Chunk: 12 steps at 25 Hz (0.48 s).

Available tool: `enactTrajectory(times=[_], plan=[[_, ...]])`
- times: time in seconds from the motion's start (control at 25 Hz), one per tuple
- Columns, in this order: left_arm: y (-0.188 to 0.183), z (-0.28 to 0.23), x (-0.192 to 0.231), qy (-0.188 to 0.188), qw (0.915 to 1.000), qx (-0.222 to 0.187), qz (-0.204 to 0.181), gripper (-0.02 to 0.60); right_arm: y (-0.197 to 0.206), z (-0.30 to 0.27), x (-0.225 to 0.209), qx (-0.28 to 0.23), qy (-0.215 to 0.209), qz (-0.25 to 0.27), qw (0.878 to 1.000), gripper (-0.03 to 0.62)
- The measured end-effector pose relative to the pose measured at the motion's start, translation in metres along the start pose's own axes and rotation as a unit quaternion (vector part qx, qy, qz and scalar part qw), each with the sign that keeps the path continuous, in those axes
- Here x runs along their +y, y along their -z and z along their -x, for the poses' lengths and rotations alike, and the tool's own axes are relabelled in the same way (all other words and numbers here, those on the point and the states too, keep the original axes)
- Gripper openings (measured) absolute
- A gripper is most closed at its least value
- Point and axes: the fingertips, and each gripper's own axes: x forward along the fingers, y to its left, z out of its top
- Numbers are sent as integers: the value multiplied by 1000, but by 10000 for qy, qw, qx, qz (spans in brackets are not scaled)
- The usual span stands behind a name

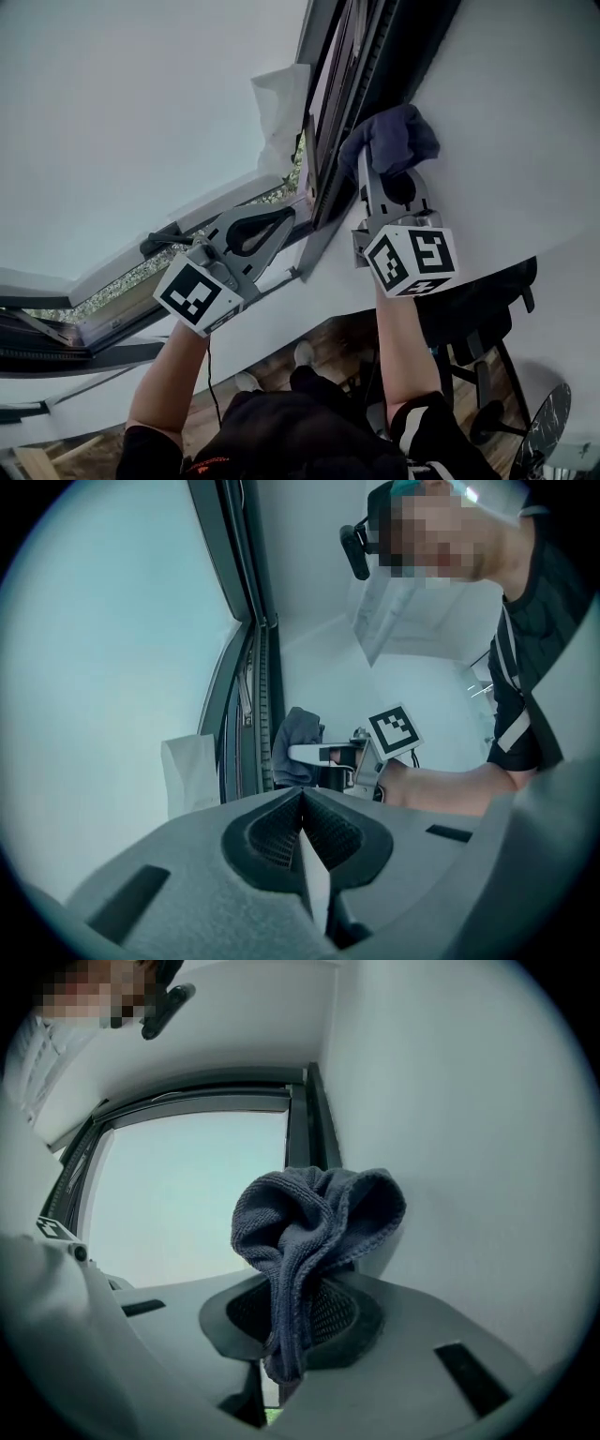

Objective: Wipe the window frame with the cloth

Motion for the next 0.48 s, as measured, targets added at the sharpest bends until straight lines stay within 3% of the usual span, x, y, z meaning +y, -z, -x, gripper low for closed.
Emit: enactTrajectory(times=[0.48], plan=[[-22,-6,4,83,9997,-121,-188,18,-106,-19,1,-663,75,252,9975,49]])
